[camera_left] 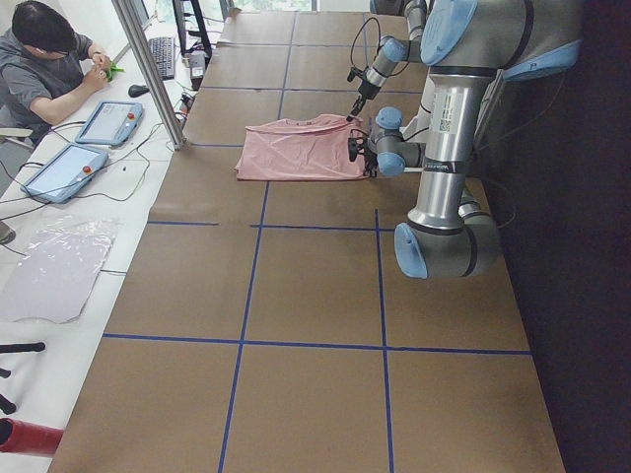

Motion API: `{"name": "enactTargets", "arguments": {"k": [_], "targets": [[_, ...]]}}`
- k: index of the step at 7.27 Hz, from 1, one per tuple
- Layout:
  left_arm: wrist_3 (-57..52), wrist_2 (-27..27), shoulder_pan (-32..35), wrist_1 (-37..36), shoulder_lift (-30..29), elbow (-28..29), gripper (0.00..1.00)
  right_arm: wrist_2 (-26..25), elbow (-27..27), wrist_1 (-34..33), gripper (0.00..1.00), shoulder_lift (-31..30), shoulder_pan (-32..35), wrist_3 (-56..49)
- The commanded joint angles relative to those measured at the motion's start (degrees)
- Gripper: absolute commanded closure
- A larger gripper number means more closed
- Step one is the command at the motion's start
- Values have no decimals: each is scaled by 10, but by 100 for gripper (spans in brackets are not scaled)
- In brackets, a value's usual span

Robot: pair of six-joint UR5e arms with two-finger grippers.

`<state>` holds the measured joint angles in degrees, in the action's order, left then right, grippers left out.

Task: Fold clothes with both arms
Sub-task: 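Pinch the shirt's near edge with both grippers, then lift the near edge with both grippers and fold it toward the far edge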

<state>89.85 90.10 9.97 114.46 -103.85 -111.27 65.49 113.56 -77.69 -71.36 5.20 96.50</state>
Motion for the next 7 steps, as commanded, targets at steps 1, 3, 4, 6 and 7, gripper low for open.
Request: {"name": "enactTargets", "arguments": {"k": [1, 3, 4, 6, 7], "targets": [[-9, 3, 1, -42, -1, -46, 100, 2, 6, -1, 100, -4, 2, -1], [-28, 44, 2, -177, -21, -170, 100, 13, 82, -69, 100, -15, -3, -2], [-29, 59, 3, -255, -51, -227, 100, 23, 152, -138, 100, -13, -16, -2], [-29, 78, 8, -367, -123, -281, 100, 29, 259, -253, 100, 0, -39, 1], [-31, 76, 8, -367, -123, -275, 100, 32, 250, -259, 100, 9, -39, 0]]}}
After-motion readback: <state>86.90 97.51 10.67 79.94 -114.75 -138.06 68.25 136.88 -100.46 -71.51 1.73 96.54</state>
